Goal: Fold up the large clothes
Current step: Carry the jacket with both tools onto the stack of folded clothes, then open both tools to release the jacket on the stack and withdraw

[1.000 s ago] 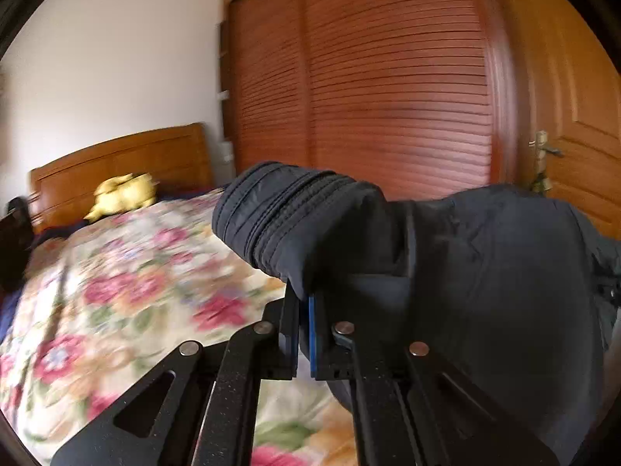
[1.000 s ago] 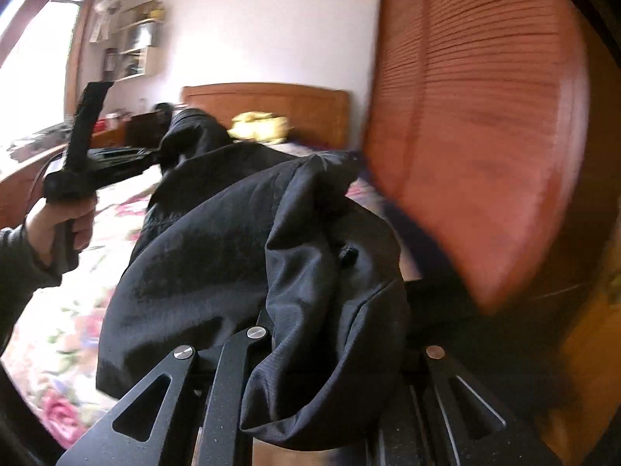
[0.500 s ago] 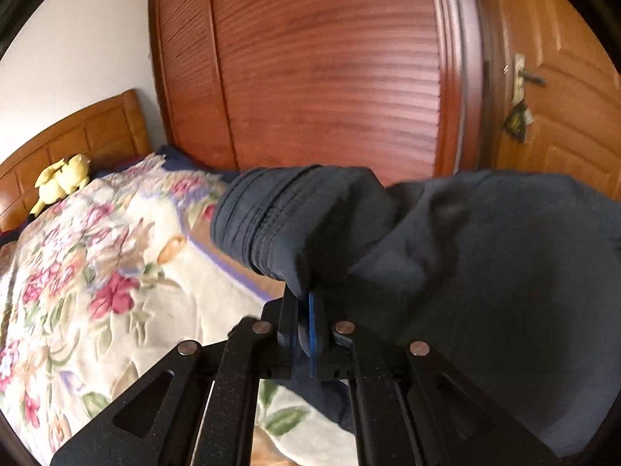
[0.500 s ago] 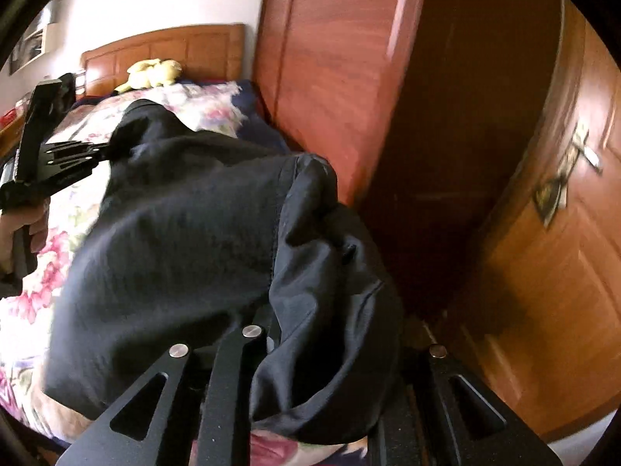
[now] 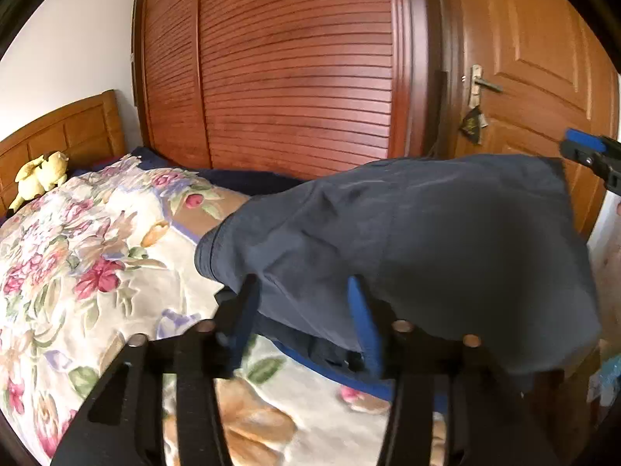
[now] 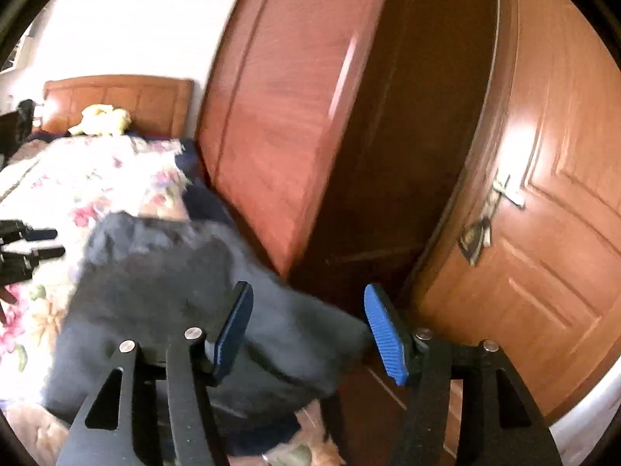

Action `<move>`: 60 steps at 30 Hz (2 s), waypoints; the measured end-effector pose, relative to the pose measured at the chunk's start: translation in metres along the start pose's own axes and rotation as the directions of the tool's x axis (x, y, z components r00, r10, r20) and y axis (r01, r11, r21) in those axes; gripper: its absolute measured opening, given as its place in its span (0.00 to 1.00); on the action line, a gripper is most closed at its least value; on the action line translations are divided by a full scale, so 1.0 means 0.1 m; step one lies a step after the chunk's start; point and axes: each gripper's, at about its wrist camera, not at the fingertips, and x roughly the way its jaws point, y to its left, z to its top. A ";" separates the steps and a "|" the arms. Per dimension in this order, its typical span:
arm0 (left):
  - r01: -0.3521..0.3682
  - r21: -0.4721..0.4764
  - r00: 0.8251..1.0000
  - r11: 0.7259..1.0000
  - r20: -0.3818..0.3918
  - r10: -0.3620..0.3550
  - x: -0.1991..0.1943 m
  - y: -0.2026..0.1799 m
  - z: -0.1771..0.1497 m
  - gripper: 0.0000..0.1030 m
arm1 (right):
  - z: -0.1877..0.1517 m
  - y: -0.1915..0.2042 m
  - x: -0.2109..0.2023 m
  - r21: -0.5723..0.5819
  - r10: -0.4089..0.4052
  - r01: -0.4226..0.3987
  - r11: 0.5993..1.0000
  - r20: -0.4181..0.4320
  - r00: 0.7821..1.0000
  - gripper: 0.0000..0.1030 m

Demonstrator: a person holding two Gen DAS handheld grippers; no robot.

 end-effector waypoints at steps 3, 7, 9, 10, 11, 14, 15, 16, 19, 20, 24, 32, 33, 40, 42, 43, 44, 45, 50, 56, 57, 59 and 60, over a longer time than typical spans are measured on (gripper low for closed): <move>0.030 -0.012 1.000 0.999 0.010 -0.030 -0.13 -0.04 -0.09 0.62 | -0.02 0.20 -0.09 0.012 0.146 -0.146 0.989 0.021 0.989 0.61; 0.025 -0.016 1.000 1.000 0.004 -0.025 -0.29 -0.06 -0.28 0.74 | -0.34 0.46 0.09 0.051 0.266 -0.264 0.963 -0.051 0.963 0.61; 0.035 -0.031 0.999 0.999 0.009 -0.034 -0.39 -0.02 -0.39 0.76 | -0.57 0.49 0.15 0.070 0.262 -0.258 0.964 -0.066 0.963 0.61; 0.031 -0.034 0.999 0.999 0.014 -0.031 -0.45 0.00 -0.43 0.76 | -0.68 0.48 0.15 0.088 0.267 -0.262 0.961 -0.056 0.962 0.61; 0.023 -0.038 0.999 0.999 0.024 -0.022 -0.50 0.04 -0.47 0.77 | -0.80 0.45 0.15 0.112 0.272 -0.264 0.958 -0.060 0.961 0.61; 0.006 -0.049 0.999 0.999 0.036 -0.004 -0.63 0.09 -0.54 0.78 | -1.04 0.37 0.22 0.110 0.240 -0.230 0.967 -0.087 0.967 0.61; 0.000 -0.052 0.999 0.999 0.040 0.002 -0.67 0.11 -0.56 0.78 | -1.03 0.39 0.21 0.116 0.236 -0.225 0.967 -0.085 0.968 0.61; -0.008 -0.053 0.999 0.999 0.044 0.010 -0.72 0.12 -0.58 0.78 | -1.07 0.32 0.18 0.142 0.240 -0.228 0.963 -0.075 0.968 0.61; -0.035 -0.054 0.998 0.998 0.049 0.038 -0.87 0.16 -0.67 0.79 | -1.06 0.29 0.03 0.157 0.219 -0.207 0.966 -0.063 0.974 0.61; -0.041 -0.056 0.998 0.998 0.055 0.044 -0.95 0.16 -0.70 0.79 | -1.06 0.31 -0.05 0.156 0.206 -0.195 0.968 -0.057 0.977 0.61; -0.099 -0.069 0.990 0.993 0.095 0.106 -1.29 0.21 -0.88 0.81 | -1.01 0.60 -0.11 0.153 0.140 -0.133 0.979 -0.036 0.989 0.61; -0.189 -0.093 0.972 0.978 0.128 0.200 -1.92 0.38 -1.21 0.82 | -0.90 1.09 -0.54 0.151 0.117 -0.116 0.982 0.000 0.993 0.67; -0.193 -0.102 0.970 0.976 0.128 0.205 -2.00 0.41 -1.26 0.82 | -0.92 1.18 -0.53 0.151 0.111 -0.110 0.982 0.005 0.994 0.68; -0.259 -0.149 0.946 0.954 0.160 0.282 -2.50 0.60 -1.59 0.82 | -0.88 1.76 -0.99 0.130 0.204 -0.206 0.970 0.032 0.978 0.77; -0.283 -0.164 0.937 0.945 0.162 0.309 -2.64 0.69 -1.68 0.82 | -0.88 1.98 -1.08 0.129 0.253 -0.256 0.958 0.038 0.967 0.78; -0.299 -0.166 0.932 0.940 0.161 0.325 -2.69 0.72 -1.72 0.82 | -0.89 2.10 -1.13 0.131 0.276 -0.279 0.951 0.041 0.960 0.79; -0.323 -0.167 0.923 0.932 0.160 0.349 -2.76 0.76 -1.78 0.82 | -0.90 2.22 -1.17 0.131 0.299 -0.302 0.944 0.044 0.953 0.79; -0.346 -0.167 0.914 0.923 0.160 0.372 -2.82 0.80 -1.82 0.82 | -0.90 2.33 -1.20 0.132 0.317 -0.321 0.938 0.049 0.947 0.79; -0.448 -0.178 0.869 0.876 0.141 0.474 -3.00 1.01 -2.05 0.82 | -0.92 2.96 -1.35 0.113 0.415 -0.418 0.901 0.048 0.908 0.79; -0.528 -0.238 0.825 0.815 0.087 0.559 -3.09 1.45 -2.26 0.82 | -0.81 3.55 -1.49 0.097 0.532 -0.539 0.837 0.086 0.842 0.79; -0.545 -0.246 0.813 0.802 0.081 0.577 -3.11 1.52 -2.29 0.82 | -0.79 3.64 -1.51 0.092 0.545 -0.553 0.828 0.093 0.833 0.79; -0.567 -0.272 0.794 0.778 0.073 0.604 -3.14 1.70 -2.35 0.82 | -0.75 3.75 -1.49 0.084 0.564 -0.572 0.816 0.105 0.819 0.79; -0.569 -0.286 0.791 0.771 0.068 0.608 -3.14 1.79 -2.36 0.82 | -0.74 3.81 -1.49 0.079 0.574 -0.582 0.809 0.107 0.812 0.79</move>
